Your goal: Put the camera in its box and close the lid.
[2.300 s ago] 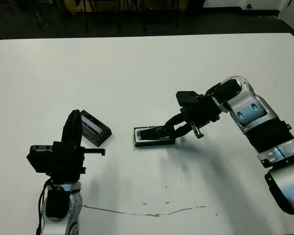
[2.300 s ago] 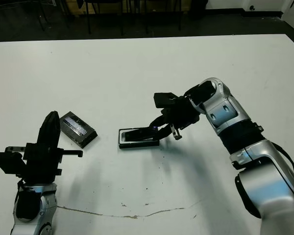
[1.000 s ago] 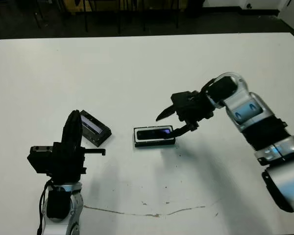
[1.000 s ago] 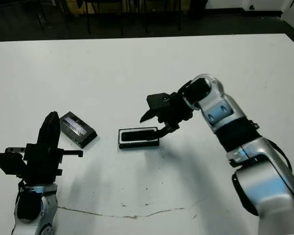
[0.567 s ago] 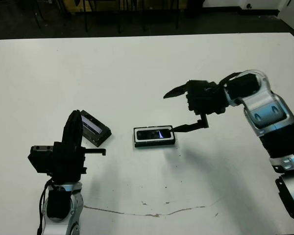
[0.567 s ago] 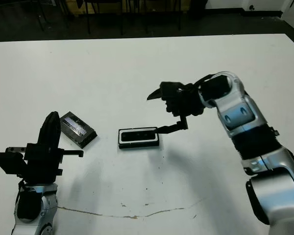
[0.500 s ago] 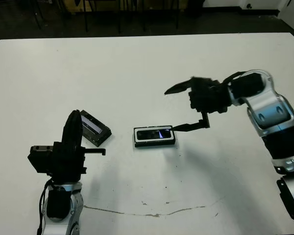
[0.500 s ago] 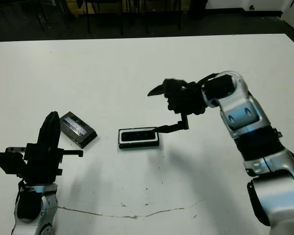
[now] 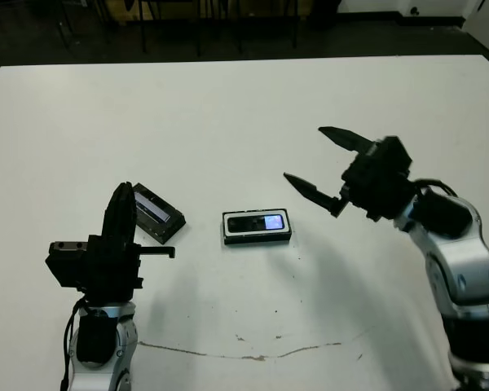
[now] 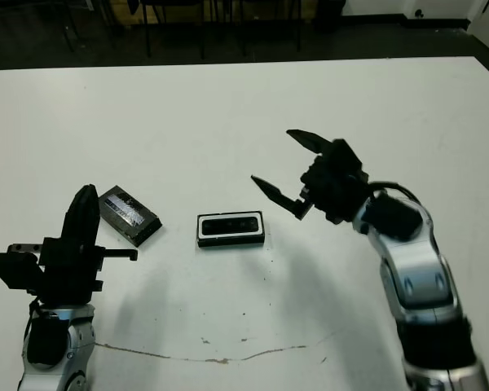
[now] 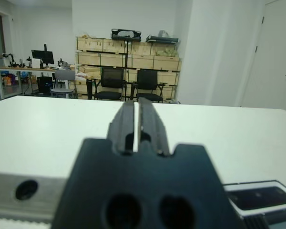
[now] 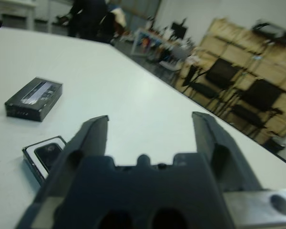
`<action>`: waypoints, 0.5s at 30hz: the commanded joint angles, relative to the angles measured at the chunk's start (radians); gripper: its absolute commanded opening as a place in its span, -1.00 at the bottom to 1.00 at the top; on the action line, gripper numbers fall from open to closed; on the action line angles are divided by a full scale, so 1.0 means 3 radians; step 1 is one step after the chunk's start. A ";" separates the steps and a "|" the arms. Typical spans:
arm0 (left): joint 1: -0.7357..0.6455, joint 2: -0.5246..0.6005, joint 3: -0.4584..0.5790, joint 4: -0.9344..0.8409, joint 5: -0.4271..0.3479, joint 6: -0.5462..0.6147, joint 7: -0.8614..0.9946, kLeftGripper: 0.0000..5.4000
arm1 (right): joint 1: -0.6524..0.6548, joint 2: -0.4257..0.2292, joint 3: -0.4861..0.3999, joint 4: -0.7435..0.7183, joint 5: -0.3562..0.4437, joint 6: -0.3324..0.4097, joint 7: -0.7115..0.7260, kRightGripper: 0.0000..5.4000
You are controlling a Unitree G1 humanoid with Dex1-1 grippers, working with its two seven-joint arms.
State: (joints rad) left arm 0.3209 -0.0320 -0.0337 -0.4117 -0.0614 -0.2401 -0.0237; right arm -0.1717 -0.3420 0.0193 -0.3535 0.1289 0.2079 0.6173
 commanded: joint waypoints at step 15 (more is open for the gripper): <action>-0.1331 0.1975 0.0765 -0.1307 -0.0650 0.2299 -0.1324 -1.00 | 0.1010 0.0151 -0.0187 -0.0461 0.0468 -0.0115 -0.0383 -0.83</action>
State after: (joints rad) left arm -0.0031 0.4687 0.1955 -0.8300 -0.2306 0.3896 -0.3524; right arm 0.1178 -0.2995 -0.0372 -0.4989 0.2606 0.1715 0.5089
